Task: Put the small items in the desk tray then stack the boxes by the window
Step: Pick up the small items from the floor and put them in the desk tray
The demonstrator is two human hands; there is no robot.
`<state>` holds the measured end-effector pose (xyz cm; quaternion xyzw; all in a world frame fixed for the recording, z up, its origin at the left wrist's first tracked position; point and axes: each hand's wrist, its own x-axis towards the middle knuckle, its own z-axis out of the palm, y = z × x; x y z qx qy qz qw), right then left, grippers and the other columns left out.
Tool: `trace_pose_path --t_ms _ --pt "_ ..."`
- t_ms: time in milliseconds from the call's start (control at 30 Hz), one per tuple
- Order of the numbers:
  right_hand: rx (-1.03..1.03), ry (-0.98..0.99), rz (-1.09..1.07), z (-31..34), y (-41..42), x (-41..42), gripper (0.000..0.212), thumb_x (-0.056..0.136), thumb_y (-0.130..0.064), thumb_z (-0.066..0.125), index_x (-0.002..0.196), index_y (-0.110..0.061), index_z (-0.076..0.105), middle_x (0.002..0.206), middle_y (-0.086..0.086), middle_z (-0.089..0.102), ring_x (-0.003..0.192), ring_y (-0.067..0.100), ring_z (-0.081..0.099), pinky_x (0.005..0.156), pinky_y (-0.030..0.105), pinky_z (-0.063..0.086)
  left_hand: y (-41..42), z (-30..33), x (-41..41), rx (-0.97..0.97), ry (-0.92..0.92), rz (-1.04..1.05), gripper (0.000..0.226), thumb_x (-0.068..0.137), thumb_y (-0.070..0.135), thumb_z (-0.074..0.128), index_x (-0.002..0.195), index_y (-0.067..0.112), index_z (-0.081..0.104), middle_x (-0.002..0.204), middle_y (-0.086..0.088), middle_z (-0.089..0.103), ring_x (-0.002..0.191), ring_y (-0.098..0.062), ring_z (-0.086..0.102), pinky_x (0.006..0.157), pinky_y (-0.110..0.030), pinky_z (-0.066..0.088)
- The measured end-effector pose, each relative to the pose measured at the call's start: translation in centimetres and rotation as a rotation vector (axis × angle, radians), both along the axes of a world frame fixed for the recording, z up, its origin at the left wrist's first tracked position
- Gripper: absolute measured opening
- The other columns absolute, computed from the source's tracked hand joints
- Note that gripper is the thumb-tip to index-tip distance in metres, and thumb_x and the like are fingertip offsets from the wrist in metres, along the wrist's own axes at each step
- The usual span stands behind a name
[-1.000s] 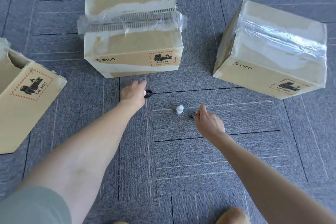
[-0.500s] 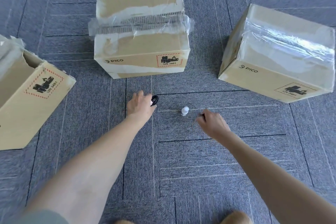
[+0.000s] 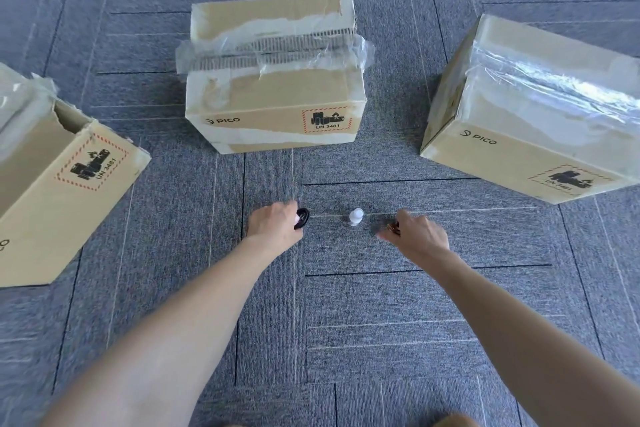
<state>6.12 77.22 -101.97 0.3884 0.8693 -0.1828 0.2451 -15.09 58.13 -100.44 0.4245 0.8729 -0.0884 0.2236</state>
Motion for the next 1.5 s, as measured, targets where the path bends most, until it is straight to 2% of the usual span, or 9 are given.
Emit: trace_pose_path --t_ms 133,300,367,467,567,900,1000,1133,1500 --pt "-0.116 -0.029 0.002 -0.7 0.0 -0.3 0.037 0.096 -0.051 0.056 0.099 -0.015 0.047 0.079 -0.002 0.059 0.067 0.014 0.060 0.067 0.031 0.059 0.5 0.2 0.0 -0.015 0.002 -0.016 0.041 0.091 0.039 0.066 0.122 0.015 0.054 0.103 -0.002 0.065 0.079 -0.018 0.061 0.061 -0.028 0.045" --pt "-0.336 0.065 -0.274 -0.3 -0.7 -2.3 0.025 0.103 -0.023 0.041 0.080 -0.013 0.046 0.069 0.002 0.056 0.053 0.014 0.052 0.044 0.020 0.039 0.7 0.2 0.3 -0.027 -0.001 0.000 0.044 0.089 0.039 0.067 0.124 0.015 0.054 0.104 -0.004 0.063 0.082 -0.019 0.061 0.063 -0.030 0.046" --pt "-0.429 0.146 -0.448 -0.1 -0.9 -2.7 0.022 0.103 -0.017 0.042 0.086 -0.007 0.050 0.071 0.010 0.066 0.055 0.018 0.069 0.045 0.021 0.049 0.6 0.3 0.5 -0.009 -0.010 0.015 0.045 0.089 0.038 0.068 0.125 0.015 0.054 0.105 -0.005 0.063 0.085 -0.020 0.064 0.064 -0.031 0.045" --pt "-0.527 0.239 -0.640 -0.3 -1.1 -2.8 0.013 0.103 -0.012 0.048 0.103 -0.003 0.057 0.081 0.015 0.067 0.060 0.020 0.066 0.061 0.031 0.060 0.4 0.4 0.6 -0.004 -0.020 0.028 0.045 0.088 0.038 0.069 0.124 0.015 0.054 0.106 -0.005 0.062 0.081 -0.019 0.059 0.064 -0.031 0.044" --pt "-0.445 0.182 -0.521 -1.0 -1.2 -2.5 0.023 0.103 -0.018 0.048 0.115 -0.002 0.059 0.087 0.012 0.064 0.061 0.017 0.053 0.058 0.033 0.051 0.4 0.6 0.5 -0.014 -0.034 0.038 0.044 0.089 0.039 0.068 0.123 0.015 0.054 0.105 -0.004 0.061 0.079 -0.018 0.057 0.065 -0.031 0.047" --pt "-0.216 0.175 -0.207 -0.3 -3.4 -3.6 0.073 0.076 -0.060 0.076 0.133 -0.029 0.043 0.087 -0.001 0.065 0.069 0.016 0.061 0.054 0.028 0.050 0.2 1.0 0.8 -0.004 -0.035 0.047 0.045 0.089 0.040 0.068 0.125 0.017 0.054 0.107 -0.005 0.063 0.083 -0.019 0.062 0.064 -0.030 0.046" --pt "-0.164 0.211 -0.174 -0.4 -4.2 -4.6 0.060 0.080 -0.062 0.072 0.124 -0.030 0.049 0.091 0.000 0.068 0.079 0.022 0.064 0.063 0.034 0.056 0.1 0.9 1.0 -0.007 -0.048 0.055 0.046 0.089 0.040 0.070 0.126 0.018 0.054 0.108 -0.005 0.063 0.089 -0.021 0.066 0.068 -0.032 0.049" --pt "-0.165 0.277 -0.168 0.1 -5.0 -5.4 0.029 0.090 -0.047 0.065 0.107 -0.025 0.056 0.072 -0.006 0.063 0.066 0.017 0.065 0.059 0.036 0.060 -0.4 1.0 1.1 0.003 -0.083 0.072 0.044 0.090 0.039 0.068 0.125 0.018 0.053 0.109 -0.006 0.064 0.091 -0.022 0.066 0.070 -0.033 0.050" --pt "-0.431 0.207 -0.088 10.8 -7.2 -7.1 0.017 0.093 -0.026 0.066 0.087 -0.015 0.055 0.072 0.002 0.054 0.056 0.013 0.045 0.050 0.026 0.048 -3.4 11.2 1.4 0.132 -0.336 0.307 0.042 0.086 0.022 0.076 0.119 0.007 0.055 0.115 -0.010 0.063 0.100 -0.024 0.062 0.077 -0.029 0.047"
